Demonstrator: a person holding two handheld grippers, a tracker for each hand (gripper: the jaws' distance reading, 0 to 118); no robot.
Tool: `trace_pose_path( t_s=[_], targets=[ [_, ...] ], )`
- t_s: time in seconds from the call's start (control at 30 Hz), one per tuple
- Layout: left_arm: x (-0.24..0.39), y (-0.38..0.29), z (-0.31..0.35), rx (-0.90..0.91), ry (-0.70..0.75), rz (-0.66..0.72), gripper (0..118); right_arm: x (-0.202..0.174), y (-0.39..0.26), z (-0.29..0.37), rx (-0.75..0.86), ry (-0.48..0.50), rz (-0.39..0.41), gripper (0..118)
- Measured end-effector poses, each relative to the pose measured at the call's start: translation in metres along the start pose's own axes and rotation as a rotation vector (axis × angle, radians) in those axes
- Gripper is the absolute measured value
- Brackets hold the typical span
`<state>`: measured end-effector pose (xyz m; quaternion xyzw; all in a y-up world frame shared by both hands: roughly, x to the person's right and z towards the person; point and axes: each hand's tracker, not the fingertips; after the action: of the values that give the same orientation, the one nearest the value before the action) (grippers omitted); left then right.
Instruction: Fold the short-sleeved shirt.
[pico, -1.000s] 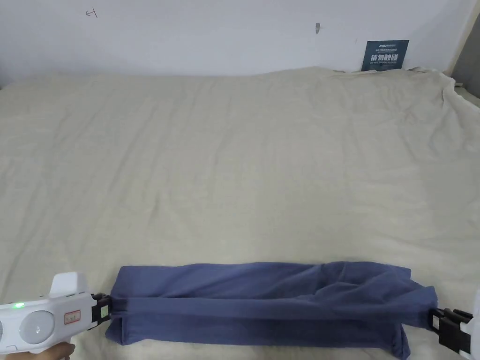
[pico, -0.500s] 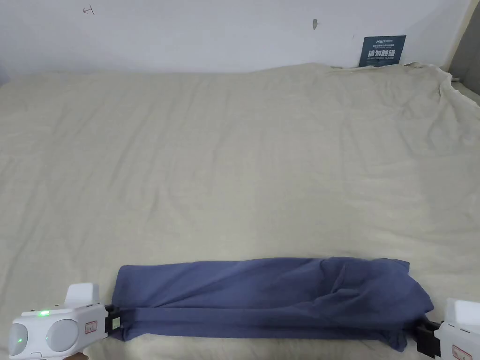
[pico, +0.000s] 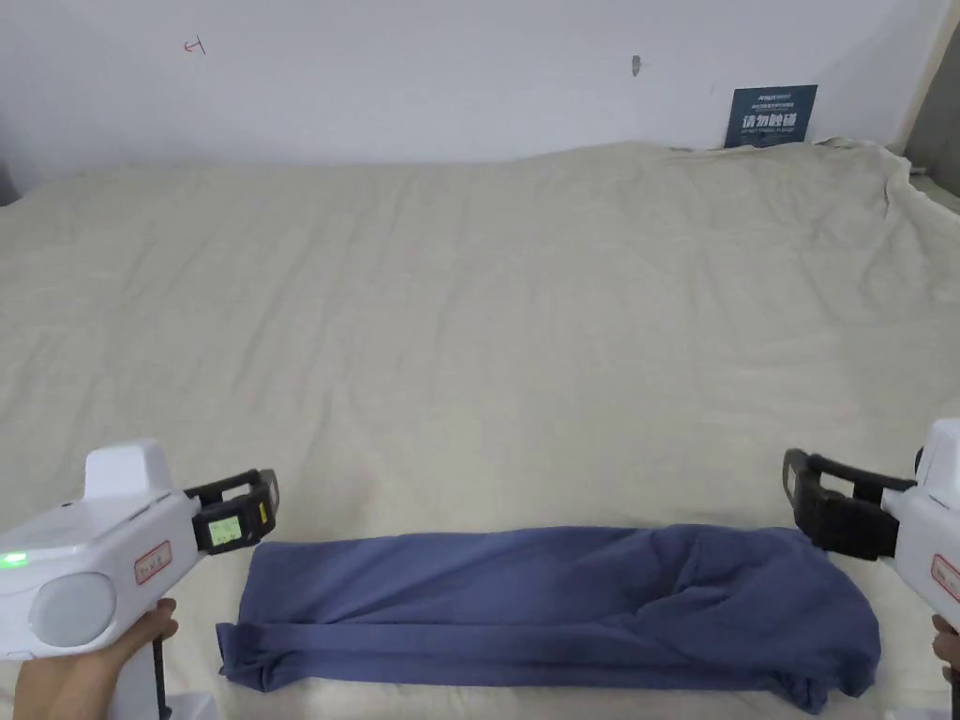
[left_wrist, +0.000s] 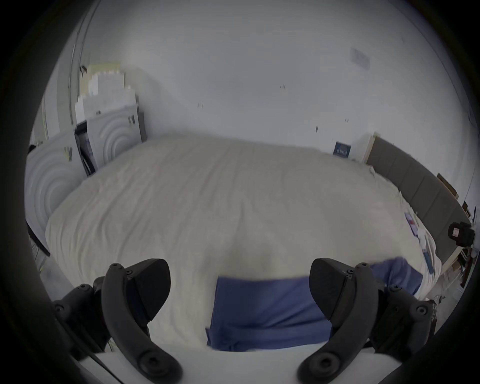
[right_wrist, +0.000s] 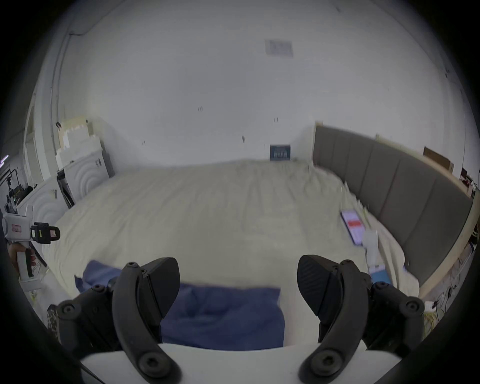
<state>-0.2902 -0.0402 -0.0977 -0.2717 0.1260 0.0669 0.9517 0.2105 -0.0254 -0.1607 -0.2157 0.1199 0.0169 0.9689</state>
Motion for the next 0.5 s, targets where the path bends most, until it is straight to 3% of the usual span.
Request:
trace_pose_path(
  t_s=[0.1, 0.17, 0.23, 0.27, 0.33, 0.37, 0.4, 0.47, 0.5],
  targets=[
    [0.013, 0.01, 0.005, 0.102, 0.018, -0.013, 108, -0.015, 0.014, 0.003, 0.079, -0.047, 0.032, 94],
    [0.021, 0.012, 0.007, 0.142, 0.02, -0.01, 95, -0.023, 0.018, 0.003, 0.116, -0.065, 0.04, 89],
    [0.028, 0.01, 0.008, 0.193, 0.018, -0.019, 63, -0.029, 0.02, 0.005, 0.138, -0.06, 0.038, 64],
    [0.032, 0.008, 0.01, 0.22, 0.017, -0.034, 57, -0.032, 0.02, 0.006, 0.156, -0.06, 0.036, 52],
    [0.037, 0.005, 0.011, 0.252, 0.007, -0.049, 52, -0.029, 0.014, 0.0, 0.17, -0.065, 0.029, 47],
    [0.038, 0.004, 0.01, 0.245, -0.001, -0.051, 38, -0.029, 0.013, 0.0, 0.178, -0.064, 0.027, 31],
    [0.04, 0.004, 0.01, 0.242, -0.012, -0.057, 21, -0.03, 0.012, 0.0, 0.185, -0.064, 0.022, 8],
    [0.04, 0.003, 0.01, 0.237, -0.044, -0.044, 0, -0.03, 0.01, 0.001, 0.2, -0.068, 0.023, 0],
    [0.039, 0.004, 0.009, 0.232, -0.07, -0.021, 0, -0.029, 0.01, 0.0, 0.195, -0.063, 0.024, 0]
  ],
)
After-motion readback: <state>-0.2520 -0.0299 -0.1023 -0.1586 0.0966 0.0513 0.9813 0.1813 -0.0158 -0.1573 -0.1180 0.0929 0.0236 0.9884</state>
